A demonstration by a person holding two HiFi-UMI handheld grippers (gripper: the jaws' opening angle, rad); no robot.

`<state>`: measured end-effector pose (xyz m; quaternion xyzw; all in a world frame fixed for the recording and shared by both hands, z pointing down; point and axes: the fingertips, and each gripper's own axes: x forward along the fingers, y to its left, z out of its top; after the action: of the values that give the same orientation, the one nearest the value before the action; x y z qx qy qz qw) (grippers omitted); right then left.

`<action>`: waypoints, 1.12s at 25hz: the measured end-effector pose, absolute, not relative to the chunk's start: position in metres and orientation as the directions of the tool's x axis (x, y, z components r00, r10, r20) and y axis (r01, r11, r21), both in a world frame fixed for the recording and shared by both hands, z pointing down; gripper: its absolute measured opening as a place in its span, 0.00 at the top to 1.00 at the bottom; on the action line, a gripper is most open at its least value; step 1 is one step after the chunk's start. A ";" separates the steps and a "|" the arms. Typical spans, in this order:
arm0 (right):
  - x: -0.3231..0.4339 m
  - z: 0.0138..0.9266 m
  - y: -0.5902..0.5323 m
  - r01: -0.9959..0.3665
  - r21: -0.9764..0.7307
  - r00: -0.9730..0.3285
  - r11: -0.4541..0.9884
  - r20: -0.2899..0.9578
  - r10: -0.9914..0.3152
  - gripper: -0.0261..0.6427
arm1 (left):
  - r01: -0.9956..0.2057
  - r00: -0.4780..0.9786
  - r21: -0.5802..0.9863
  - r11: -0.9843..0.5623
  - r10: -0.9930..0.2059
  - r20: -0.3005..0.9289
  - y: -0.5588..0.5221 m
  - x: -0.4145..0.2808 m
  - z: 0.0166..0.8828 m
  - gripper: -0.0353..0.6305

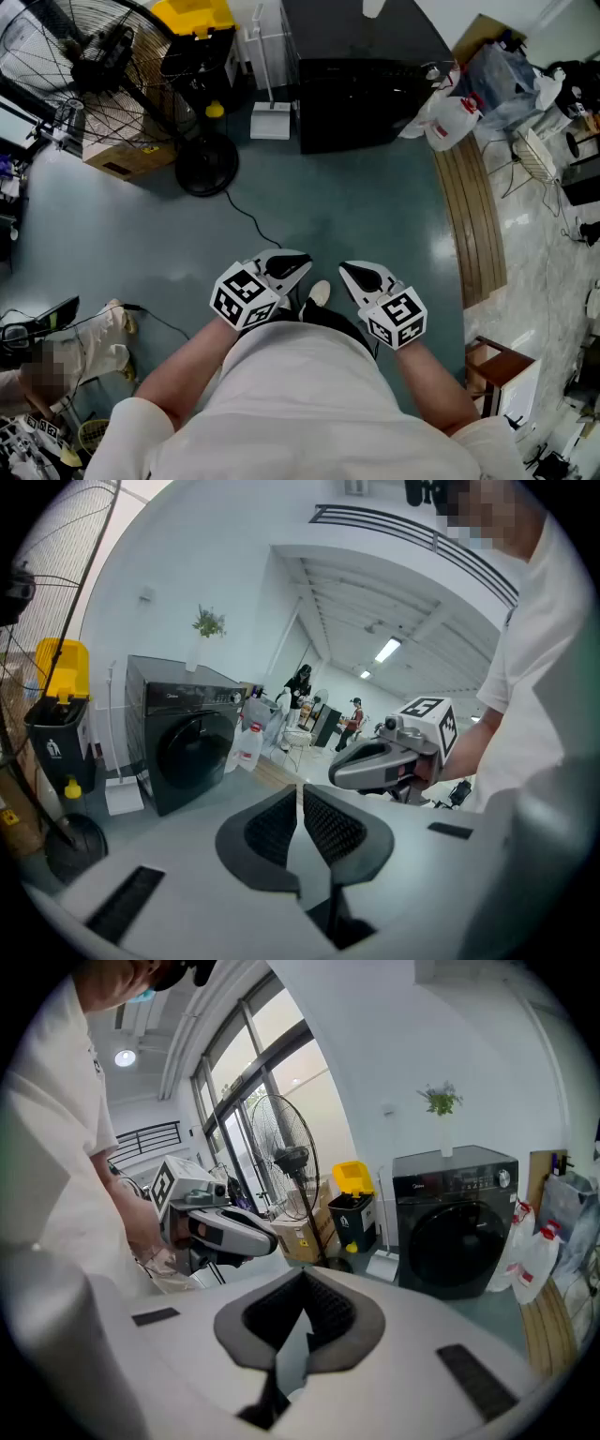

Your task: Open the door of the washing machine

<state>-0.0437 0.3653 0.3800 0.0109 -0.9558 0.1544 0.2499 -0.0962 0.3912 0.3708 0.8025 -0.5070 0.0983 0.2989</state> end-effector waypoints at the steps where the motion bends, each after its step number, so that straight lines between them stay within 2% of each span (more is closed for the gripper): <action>1: -0.042 0.379 0.358 -0.093 -0.289 -0.875 0.953 0.481 0.061 0.95 | -0.877 0.459 0.376 -0.300 -0.758 0.464 0.384 -0.096 0.371 0.90; 13: -0.018 0.385 0.297 -0.111 -0.307 -0.881 0.945 0.470 0.050 0.95 | -0.910 0.399 0.322 -0.261 -0.765 0.507 0.319 -0.096 0.373 0.90; 17: -0.025 0.392 0.278 -0.156 -0.311 -0.877 0.938 0.481 0.013 0.94 | -0.913 0.395 0.315 -0.261 -0.759 0.517 0.295 -0.116 0.382 0.89; 19: -0.029 0.396 0.268 -0.189 -0.321 -0.875 0.928 0.485 -0.010 0.90 | -0.911 0.400 0.316 -0.265 -0.758 0.516 0.279 -0.128 0.387 0.89; 28: -0.076 0.398 0.210 -0.308 -0.298 -0.835 0.903 0.540 -0.107 0.92 | -0.892 0.449 0.305 -0.333 -0.727 0.520 0.192 -0.197 0.416 0.89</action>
<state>-0.0756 0.2100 0.3983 0.1106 -0.9389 0.1898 0.2650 -0.1969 0.1923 0.4156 0.8031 -0.5040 0.1469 0.2820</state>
